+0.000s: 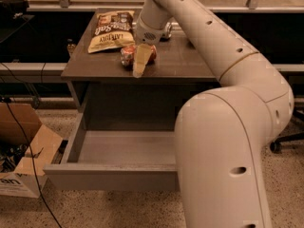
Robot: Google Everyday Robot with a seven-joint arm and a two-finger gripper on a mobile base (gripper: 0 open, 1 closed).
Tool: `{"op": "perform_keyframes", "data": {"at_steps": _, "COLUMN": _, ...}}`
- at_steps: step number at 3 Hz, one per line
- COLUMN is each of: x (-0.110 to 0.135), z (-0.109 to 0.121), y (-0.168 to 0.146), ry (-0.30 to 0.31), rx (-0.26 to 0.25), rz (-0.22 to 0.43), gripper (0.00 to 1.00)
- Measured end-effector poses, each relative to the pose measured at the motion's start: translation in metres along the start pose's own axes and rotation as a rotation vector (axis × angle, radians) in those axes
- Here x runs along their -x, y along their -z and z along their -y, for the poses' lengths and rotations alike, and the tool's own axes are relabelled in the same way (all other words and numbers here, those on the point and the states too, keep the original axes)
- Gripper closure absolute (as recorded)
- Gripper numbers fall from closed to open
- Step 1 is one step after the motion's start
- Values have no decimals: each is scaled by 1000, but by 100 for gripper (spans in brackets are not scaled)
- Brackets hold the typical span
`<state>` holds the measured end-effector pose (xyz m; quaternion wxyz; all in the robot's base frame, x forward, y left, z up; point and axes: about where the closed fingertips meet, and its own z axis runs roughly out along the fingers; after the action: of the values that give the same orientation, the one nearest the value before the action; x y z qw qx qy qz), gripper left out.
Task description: Place coke can into top drawer
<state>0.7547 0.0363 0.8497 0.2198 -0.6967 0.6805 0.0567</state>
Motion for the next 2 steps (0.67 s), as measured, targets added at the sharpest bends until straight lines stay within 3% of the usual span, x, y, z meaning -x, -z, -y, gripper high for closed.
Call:
{"op": "perform_keyframes", "data": {"at_steps": 1, "x": -14, "z": 5, "y": -9, "ry": -42, "rx": 8, "rz": -1, "gripper": 16}}
{"op": "perform_keyframes", "data": {"at_steps": 2, "x": -22, "z": 2, "y": -2, "ry": -64, "rx": 11, "rz": -23, "gripper": 47}}
